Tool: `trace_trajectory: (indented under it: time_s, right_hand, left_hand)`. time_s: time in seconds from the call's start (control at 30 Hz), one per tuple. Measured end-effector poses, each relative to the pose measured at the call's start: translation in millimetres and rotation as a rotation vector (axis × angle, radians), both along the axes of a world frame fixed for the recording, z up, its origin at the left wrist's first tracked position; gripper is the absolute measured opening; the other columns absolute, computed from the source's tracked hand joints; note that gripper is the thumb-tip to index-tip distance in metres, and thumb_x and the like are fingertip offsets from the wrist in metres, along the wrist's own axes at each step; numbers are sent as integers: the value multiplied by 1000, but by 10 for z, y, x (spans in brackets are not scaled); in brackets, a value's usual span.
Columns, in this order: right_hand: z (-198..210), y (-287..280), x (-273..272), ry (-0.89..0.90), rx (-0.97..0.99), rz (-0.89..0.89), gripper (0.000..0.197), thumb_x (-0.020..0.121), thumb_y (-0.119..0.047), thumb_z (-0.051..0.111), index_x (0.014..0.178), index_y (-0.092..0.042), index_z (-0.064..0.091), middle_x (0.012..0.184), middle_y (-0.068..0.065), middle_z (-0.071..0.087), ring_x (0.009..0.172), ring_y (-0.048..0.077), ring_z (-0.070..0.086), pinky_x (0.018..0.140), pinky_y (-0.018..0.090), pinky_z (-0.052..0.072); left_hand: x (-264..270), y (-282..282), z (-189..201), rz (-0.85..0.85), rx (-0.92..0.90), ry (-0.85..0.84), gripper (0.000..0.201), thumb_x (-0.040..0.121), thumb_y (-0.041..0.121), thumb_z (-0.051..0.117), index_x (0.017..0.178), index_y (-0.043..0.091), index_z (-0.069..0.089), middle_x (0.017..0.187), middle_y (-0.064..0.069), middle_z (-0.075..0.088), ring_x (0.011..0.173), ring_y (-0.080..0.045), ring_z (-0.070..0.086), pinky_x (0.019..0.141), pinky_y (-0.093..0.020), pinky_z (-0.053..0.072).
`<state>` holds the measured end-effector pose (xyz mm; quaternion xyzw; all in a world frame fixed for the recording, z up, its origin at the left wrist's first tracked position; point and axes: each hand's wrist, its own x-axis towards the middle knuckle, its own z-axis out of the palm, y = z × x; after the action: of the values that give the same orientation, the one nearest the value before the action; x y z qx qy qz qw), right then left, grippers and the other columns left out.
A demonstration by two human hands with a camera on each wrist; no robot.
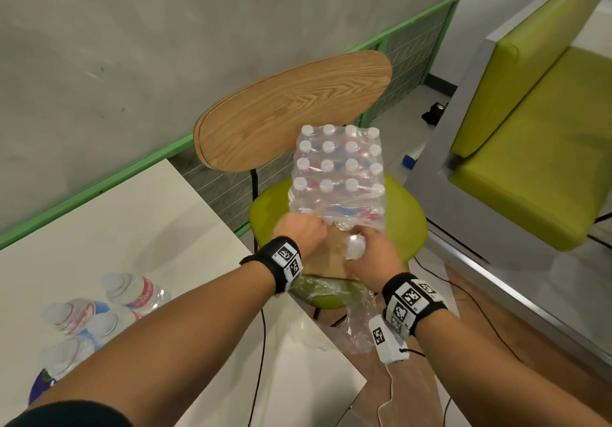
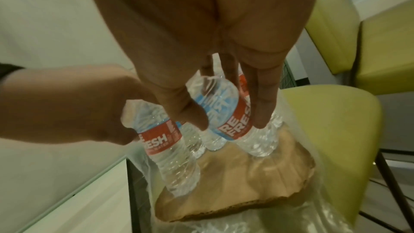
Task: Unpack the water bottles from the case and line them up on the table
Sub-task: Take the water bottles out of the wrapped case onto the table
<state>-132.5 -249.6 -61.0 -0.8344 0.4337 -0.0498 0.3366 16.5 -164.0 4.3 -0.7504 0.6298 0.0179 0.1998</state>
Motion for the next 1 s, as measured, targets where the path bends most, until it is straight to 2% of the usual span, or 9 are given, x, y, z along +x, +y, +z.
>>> trace_trajectory:
  time_s: [0.17,0.27,0.37,0.43,0.53,0.73,0.83,0.9,1.0]
  right_hand:
    - [86,-85,-103,73,-9,83,63,64,-15,78,122,-26,56,122,-2,60,99,15,59,80,20,44]
    - [118,-90,-100,72,5,115,62,62,-12,79,119,-27,60,118,-2,63,102,16,59,85,22,46]
    - [115,-64,-85,32,5,119,62,60,-14,84,117,-25,62,115,-3,65,105,16,61,87,22,46]
    - [83,-63,-95,-3,18,121,63,58,-22,89,114,-26,63,110,-4,65,101,17,62,87,25,48]
    - [54,-40,-113,-20,-25,136,67,55,-31,92,115,-27,62,109,-2,61,96,16,60,85,24,44]
    - [58,56,-81,-10,-105,166,61,67,-31,87,121,-22,59,114,6,60,100,25,60,84,26,43]
    - [56,82,-39,-11,-116,134,60,70,-32,85,122,-19,59,118,9,62,106,27,59,88,27,42]
    - [77,93,-25,-2,-100,112,58,73,-33,83,123,-19,58,120,9,62,108,29,59,88,28,43]
    - [209,138,-23,24,-97,136,54,76,-33,81,123,-18,58,117,11,65,105,30,61,81,28,43]
  left_hand:
    - [0,194,9,-129,-56,0,25,95,10,52,118,17,60,110,-1,64,84,-27,68,52,-32,38]
    - [51,389,-49,-154,-102,110,36,93,28,57,128,27,53,122,2,59,80,-24,67,50,-28,36]
    - [70,694,-139,-39,-125,288,59,78,62,62,131,40,46,123,10,54,82,-21,66,57,-28,46]
    - [107,929,-151,126,-178,446,66,66,71,62,122,41,48,116,14,53,87,-16,63,68,-31,53]
    - [345,1243,-75,370,-259,622,58,57,60,73,108,36,58,99,12,51,87,-12,58,75,-28,50]
    - [1219,1776,109,671,-391,472,45,66,49,75,100,25,57,98,5,53,86,-19,57,74,-31,47]
    - [1624,1966,206,840,-437,477,46,67,38,79,100,22,53,82,3,57,82,-23,58,67,-30,44]
    - [1837,2019,206,913,-422,488,45,70,30,77,101,24,46,71,1,56,74,-25,58,59,-29,43]
    - [2070,2043,102,960,-339,484,33,73,22,69,96,25,45,77,-3,67,74,-26,63,59,-29,50]
